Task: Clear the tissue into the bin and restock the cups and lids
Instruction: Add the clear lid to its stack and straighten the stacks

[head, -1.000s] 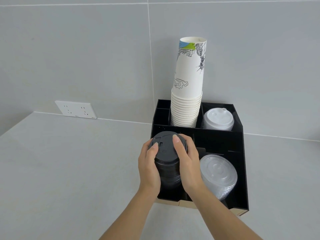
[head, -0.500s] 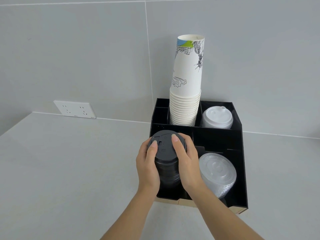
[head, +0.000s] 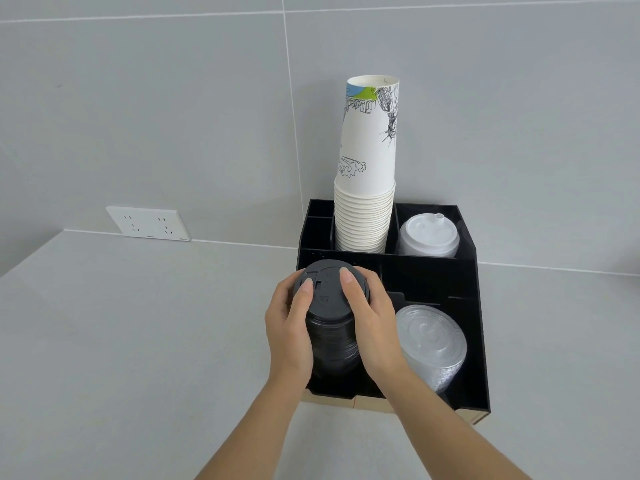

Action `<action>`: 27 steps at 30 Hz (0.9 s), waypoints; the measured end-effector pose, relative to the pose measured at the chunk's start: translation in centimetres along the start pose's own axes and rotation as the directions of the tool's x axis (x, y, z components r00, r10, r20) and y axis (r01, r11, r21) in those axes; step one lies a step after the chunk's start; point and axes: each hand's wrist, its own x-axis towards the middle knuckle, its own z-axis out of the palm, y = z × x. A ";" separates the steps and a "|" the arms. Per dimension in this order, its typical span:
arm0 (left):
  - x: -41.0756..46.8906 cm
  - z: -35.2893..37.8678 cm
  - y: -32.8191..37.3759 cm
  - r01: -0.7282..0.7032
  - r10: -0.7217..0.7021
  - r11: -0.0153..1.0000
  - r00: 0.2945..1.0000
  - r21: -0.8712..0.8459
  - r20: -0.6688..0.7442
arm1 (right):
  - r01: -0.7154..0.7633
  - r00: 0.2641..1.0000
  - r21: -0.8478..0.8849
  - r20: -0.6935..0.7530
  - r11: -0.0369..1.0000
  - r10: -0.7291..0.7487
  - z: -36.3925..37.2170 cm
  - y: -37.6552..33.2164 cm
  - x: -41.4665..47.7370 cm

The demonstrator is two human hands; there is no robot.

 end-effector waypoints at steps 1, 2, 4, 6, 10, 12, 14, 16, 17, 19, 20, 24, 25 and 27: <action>0.0 -0.1 0.1 0.000 0.000 1.000 1.000 0.013 0.010 | -0.003 1.000 -0.013 0.007 1.000 0.003 -0.2 -0.1 0.0; 0.0 -0.1 0.2 -0.006 0.005 1.000 1.000 0.031 0.022 | -0.003 1.000 -0.025 0.016 1.000 0.003 -0.3 -0.3 0.0; 0.1 -0.2 0.5 -0.024 0.022 0.998 0.999 0.061 0.035 | 0.004 1.000 -0.070 0.022 0.998 -0.003 -0.7 -0.8 0.0; 0.2 -0.2 0.8 -0.057 0.054 0.994 0.998 0.095 0.033 | 0.018 1.000 -0.127 0.002 0.992 -0.018 -1.2 -1.5 -0.2; 0.6 -0.2 1.8 -0.117 0.118 0.982 0.993 0.149 -0.003 | 0.051 0.997 -0.191 -0.042 0.980 -0.060 -2.8 -3.0 -0.3; 0.7 0.0 2.8 -0.153 0.157 0.974 0.987 0.164 -0.014 | 0.076 0.994 -0.228 -0.055 0.971 -0.091 -4.0 -3.8 -0.3; 0.6 0.5 4.0 -0.184 0.188 0.967 0.982 0.177 -0.007 | 0.106 0.990 -0.247 -0.066 0.963 -0.125 -5.3 -4.7 -0.4; 0.4 1.3 5.3 -0.241 0.240 0.951 0.970 0.195 0.031 | 0.134 0.985 -0.236 -0.075 0.962 -0.156 -6.6 -5.7 -0.6; 0.3 1.8 6.0 -0.275 0.269 0.940 0.961 0.200 0.056 | 0.147 0.983 -0.224 -0.076 0.963 -0.168 -7.3 -6.2 -0.7; -0.1 3.0 7.2 -0.349 0.333 0.916 0.936 0.198 0.111 | 0.154 0.981 -0.193 -0.083 0.969 -0.173 -8.6 -7.1 -1.0; -0.4 3.7 7.6 -0.385 0.362 0.903 0.921 0.191 0.143 | 0.155 0.980 -0.179 -0.096 0.972 -0.174 -9.1 -7.4 -1.0; -2.4 7.2 8.3 -0.437 0.373 0.886 0.871 0.158 0.319 | 0.154 0.968 -0.164 -0.175 0.974 -0.182 -10.8 -7.8 -1.4; -3.0 8.0 8.1 -0.425 0.349 0.892 0.864 0.154 0.363 | 0.151 0.967 -0.158 -0.182 0.976 -0.179 -11.1 -7.8 -1.5; -3.8 9.3 7.5 -0.402 0.301 0.901 0.849 0.163 0.435 | 0.145 0.969 -0.148 -0.176 0.978 -0.170 -11.5 -7.6 -1.9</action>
